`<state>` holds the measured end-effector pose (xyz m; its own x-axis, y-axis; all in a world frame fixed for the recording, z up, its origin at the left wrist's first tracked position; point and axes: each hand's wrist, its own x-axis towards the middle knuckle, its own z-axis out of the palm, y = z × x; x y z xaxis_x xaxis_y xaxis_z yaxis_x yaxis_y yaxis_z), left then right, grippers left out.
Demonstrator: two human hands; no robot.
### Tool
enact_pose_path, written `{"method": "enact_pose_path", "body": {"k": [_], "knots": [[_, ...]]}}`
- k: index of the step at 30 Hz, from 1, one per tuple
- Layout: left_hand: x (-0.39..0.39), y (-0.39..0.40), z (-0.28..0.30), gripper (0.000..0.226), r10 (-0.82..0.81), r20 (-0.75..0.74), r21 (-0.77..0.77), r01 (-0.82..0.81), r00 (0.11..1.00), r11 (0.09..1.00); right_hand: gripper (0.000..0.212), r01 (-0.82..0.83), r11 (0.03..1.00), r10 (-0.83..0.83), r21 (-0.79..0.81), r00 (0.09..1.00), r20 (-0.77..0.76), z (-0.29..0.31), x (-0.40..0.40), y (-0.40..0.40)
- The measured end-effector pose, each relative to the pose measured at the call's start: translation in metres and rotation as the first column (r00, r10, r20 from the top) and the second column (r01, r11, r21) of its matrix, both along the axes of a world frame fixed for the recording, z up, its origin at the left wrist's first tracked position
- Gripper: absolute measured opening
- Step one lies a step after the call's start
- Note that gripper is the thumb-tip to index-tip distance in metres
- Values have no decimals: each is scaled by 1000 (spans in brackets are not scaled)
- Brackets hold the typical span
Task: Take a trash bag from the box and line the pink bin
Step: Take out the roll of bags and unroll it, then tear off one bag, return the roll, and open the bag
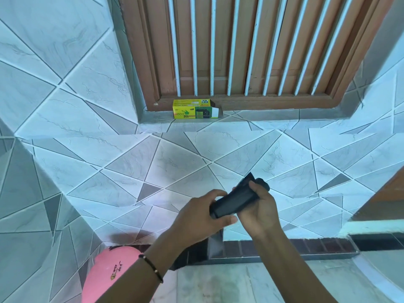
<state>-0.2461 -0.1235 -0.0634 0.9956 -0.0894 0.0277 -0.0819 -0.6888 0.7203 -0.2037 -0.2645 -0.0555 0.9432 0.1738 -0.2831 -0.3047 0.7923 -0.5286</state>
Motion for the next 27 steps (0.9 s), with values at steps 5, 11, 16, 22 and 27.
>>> {"method": "enact_pose_path", "body": {"k": [5,11,16,22,27], "knots": [[17,3,1,32,36,89,-195,-18,995,981,14,-182,970,203,-159,970,130,-12,18,-21],[46,11,14,26,23,49,-243,-11,999,970,33,-166,905,297,-391,905,304,-9,43,-50],[76,11,26,42,124,198,-28,-121,972,992,44,39,890,138,-454,927,350,-4,64,-57],[126,36,49,30,232,464,-4,-260,855,966,29,85,931,37,-355,946,322,1,98,-58],[189,68,78,34,246,519,232,-412,819,881,40,107,928,15,-356,946,324,12,130,-39]]}}
